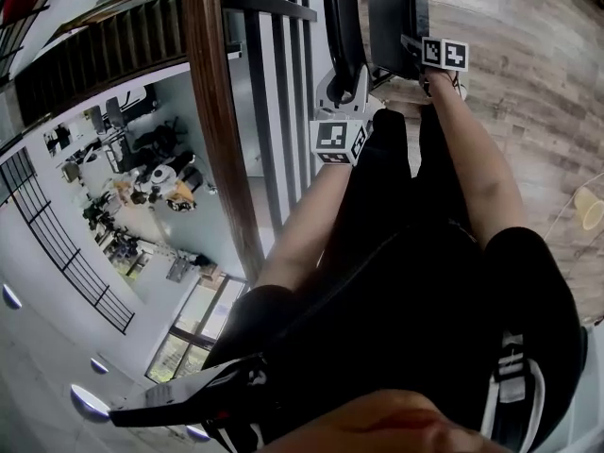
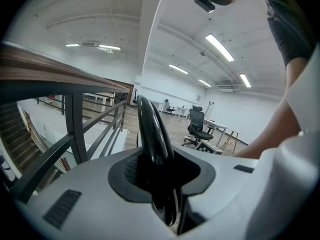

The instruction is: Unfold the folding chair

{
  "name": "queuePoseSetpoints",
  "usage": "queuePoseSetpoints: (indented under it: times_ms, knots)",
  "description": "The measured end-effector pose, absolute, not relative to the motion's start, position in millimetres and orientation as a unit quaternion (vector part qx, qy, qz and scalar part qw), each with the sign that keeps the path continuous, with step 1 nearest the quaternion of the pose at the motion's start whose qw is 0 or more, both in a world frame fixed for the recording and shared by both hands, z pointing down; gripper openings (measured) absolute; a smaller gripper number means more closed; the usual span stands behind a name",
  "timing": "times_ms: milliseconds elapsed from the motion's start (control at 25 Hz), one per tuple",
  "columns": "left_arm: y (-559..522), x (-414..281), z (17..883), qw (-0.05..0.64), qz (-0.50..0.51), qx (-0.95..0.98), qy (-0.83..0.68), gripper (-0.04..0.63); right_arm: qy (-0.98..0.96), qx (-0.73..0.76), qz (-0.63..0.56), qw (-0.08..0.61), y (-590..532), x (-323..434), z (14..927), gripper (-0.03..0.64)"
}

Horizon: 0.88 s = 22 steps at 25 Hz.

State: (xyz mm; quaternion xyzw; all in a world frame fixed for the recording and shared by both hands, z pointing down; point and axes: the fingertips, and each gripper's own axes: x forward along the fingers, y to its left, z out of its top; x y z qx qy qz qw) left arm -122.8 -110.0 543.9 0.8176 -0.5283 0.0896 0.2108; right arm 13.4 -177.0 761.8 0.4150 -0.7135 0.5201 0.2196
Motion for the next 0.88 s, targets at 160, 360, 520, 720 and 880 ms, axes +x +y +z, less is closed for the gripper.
queuePoseSetpoints:
  times_ms: [160, 360, 520, 720, 880]
  knots:
    - [-103, -122, 561, 0.228, 0.089, 0.819, -0.519, 0.103, -0.735, 0.365, 0.545, 0.172, -168, 61, 775, 0.183]
    - [-105, -140, 582, 0.257, 0.081, 0.812, -0.517, 0.106, -0.743, 0.315, 0.58, 0.11, -164, 111, 800, 0.183]
    - [-107, -136, 613, 0.29, 0.073, 0.804, -0.513, 0.106, -0.745, 0.276, 0.604, 0.069, -159, 169, 839, 0.183]
    - [-106, -152, 635, 0.329, 0.068, 0.789, -0.515, 0.106, -0.743, 0.243, 0.623, 0.026, -153, 212, 873, 0.183]
    - [-105, -163, 651, 0.351, 0.061, 0.779, -0.517, 0.107, -0.752, 0.215, 0.623, -0.006, -153, 232, 898, 0.183]
